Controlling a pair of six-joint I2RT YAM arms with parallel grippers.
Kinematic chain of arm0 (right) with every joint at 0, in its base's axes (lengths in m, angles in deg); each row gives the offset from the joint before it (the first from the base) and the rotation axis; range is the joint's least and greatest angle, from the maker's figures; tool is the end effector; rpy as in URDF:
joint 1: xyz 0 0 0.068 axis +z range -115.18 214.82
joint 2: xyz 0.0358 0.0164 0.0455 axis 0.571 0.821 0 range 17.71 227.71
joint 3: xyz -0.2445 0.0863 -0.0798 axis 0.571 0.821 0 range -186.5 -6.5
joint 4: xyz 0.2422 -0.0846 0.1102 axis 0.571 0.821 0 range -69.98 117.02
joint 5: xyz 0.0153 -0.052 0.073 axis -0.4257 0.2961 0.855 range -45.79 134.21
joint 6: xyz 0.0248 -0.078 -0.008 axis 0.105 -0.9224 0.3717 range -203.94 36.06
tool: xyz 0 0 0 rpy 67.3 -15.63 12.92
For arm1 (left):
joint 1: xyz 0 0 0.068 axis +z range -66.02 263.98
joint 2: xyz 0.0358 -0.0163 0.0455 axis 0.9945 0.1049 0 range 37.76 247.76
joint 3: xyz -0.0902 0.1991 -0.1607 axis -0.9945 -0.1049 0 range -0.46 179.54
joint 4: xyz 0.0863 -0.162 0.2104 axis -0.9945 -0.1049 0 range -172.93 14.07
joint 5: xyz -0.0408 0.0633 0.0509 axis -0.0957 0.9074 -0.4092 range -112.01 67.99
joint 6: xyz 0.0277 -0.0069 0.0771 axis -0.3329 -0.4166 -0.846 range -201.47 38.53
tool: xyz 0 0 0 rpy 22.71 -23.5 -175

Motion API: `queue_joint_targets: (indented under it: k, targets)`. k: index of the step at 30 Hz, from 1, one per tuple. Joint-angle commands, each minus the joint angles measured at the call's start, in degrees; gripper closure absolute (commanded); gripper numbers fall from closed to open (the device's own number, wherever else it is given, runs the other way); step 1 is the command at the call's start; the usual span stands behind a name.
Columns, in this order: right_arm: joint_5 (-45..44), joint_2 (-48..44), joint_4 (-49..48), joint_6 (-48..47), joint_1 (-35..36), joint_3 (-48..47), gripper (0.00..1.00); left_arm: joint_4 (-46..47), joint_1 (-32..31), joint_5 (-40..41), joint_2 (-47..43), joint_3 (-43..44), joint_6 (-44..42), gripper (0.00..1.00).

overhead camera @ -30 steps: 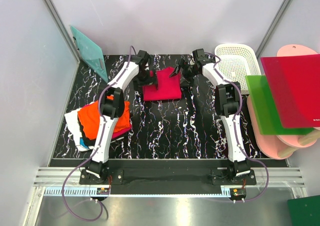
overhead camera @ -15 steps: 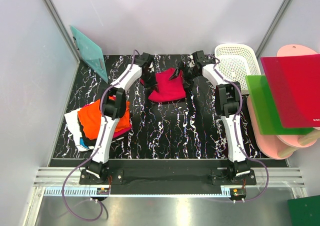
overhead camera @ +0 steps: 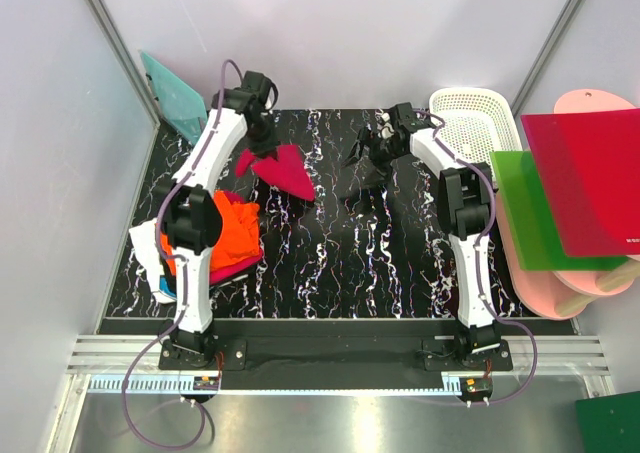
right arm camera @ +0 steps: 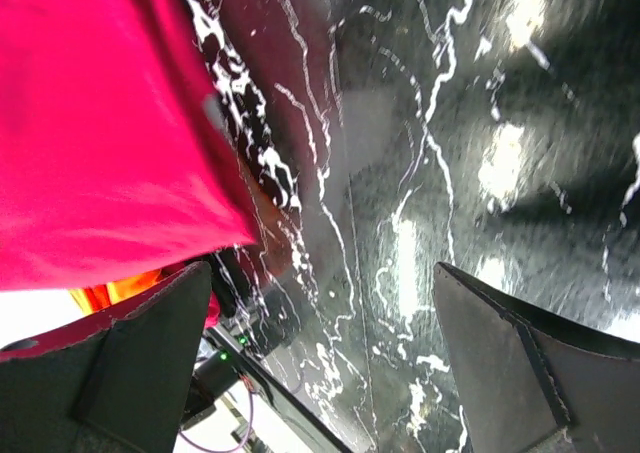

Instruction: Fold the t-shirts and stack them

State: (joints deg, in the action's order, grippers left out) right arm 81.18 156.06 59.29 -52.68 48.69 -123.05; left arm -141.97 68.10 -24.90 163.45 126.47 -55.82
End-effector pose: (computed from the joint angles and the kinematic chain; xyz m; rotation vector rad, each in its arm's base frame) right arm 0.5206 0.1730 0.1309 0.1789 2.7173 1.1061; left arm 0.4776 -0.1396 0.2608 -0.2176 2.7256 -0.2814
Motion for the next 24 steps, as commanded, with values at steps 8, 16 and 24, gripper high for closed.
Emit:
queue_joint_targets:
  k: [8,16,24]
  targets:
    - [1.00,-7.47,-1.74,-2.17,0.46,6.16,0.00,-14.90,0.41,9.13,-15.28,5.79,-0.96,1.00]
    - [2.93,-7.74,-2.26,-2.00,0.63,7.39,0.00,-17.63,9.18,13.01,-27.33,-5.30,1.34,1.00]
    - [3.90,-7.74,-2.26,-2.35,0.55,8.80,0.00,-19.48,13.42,6.25,-32.24,-6.42,-0.07,1.00]
